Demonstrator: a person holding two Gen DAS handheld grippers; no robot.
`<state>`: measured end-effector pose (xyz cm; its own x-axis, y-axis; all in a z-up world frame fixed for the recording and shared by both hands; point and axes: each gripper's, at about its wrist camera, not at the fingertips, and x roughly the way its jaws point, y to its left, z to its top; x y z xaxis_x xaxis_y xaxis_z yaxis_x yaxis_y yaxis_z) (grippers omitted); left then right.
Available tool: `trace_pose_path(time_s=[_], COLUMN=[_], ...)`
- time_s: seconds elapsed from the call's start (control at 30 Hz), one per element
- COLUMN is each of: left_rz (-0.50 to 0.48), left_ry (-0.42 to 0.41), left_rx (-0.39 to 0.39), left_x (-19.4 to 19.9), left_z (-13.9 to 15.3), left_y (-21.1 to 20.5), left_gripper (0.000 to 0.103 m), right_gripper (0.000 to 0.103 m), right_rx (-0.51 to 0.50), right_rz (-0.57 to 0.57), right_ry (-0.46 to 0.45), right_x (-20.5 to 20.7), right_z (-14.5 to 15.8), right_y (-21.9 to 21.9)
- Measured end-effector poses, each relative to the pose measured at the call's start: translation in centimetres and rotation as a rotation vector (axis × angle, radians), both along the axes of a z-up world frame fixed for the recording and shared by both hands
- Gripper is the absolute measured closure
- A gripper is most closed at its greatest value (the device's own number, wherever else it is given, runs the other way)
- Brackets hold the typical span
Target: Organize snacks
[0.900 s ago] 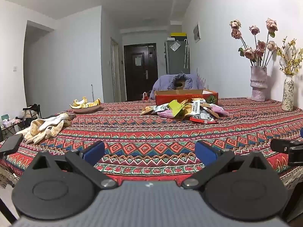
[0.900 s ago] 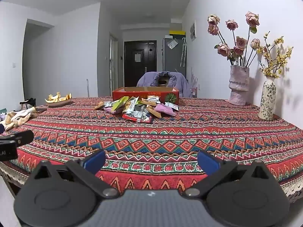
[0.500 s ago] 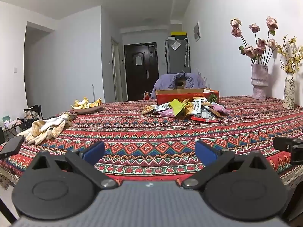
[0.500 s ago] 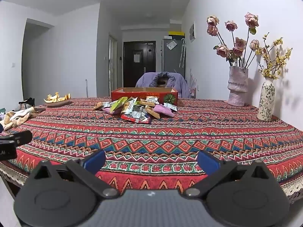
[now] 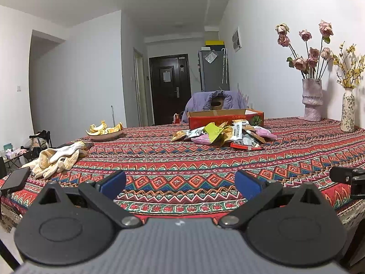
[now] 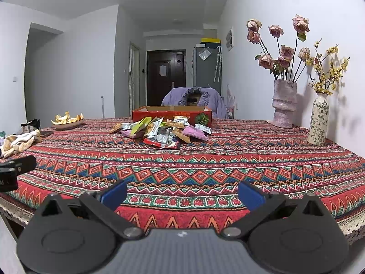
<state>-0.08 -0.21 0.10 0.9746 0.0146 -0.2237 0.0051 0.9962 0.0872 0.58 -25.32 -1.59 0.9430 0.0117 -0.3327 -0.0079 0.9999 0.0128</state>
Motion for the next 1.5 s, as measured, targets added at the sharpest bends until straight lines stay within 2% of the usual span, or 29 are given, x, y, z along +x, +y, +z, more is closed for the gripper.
trace_pose_path(time_s=[1.5], left_rz=[0.003], left_ry=[-0.008], left_rx=[0.007], left_x=[-0.18], left_z=[0.17], left_y=[-0.12], left_gripper=[0.0], right_gripper=[0.0], right_rx=[-0.005], right_rz=[-0.015], right_ry=[-0.001], right_x=[-0.11], right_z=[-0.07], right_y=[-0.01])
